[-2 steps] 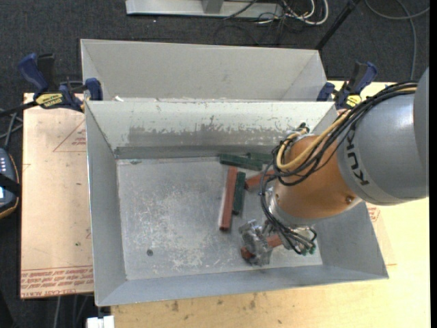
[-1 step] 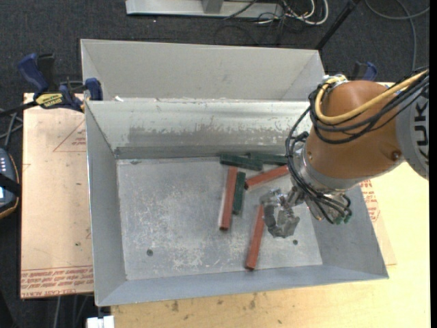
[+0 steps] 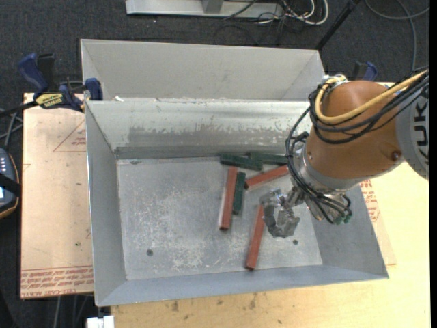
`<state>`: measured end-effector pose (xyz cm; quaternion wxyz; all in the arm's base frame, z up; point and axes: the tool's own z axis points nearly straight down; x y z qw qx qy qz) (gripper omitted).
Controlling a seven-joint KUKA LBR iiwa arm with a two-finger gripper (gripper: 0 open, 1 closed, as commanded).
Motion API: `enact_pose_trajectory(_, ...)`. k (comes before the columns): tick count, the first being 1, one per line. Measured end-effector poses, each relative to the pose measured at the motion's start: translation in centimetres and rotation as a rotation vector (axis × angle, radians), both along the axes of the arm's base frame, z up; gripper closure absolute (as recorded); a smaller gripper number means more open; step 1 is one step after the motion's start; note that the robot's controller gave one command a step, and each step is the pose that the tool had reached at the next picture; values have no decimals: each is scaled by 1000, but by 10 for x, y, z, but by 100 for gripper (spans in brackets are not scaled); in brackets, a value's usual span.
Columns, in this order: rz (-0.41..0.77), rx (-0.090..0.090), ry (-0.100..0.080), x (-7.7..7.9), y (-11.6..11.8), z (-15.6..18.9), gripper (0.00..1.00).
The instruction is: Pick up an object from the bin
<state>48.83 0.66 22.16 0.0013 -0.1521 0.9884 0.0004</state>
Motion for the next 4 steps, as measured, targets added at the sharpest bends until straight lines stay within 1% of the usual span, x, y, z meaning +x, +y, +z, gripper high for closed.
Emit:
enact_pose_trajectory(1,34,-1,1,3,16,13,100)
enact_pose_trajectory(2,67,0,7,22,21,-101,0)
enact_pose_trajectory(3,66,0,2,24,21,-98,0)
enact_pose_trajectory(4,244,-1,-2,18,23,-113,0)
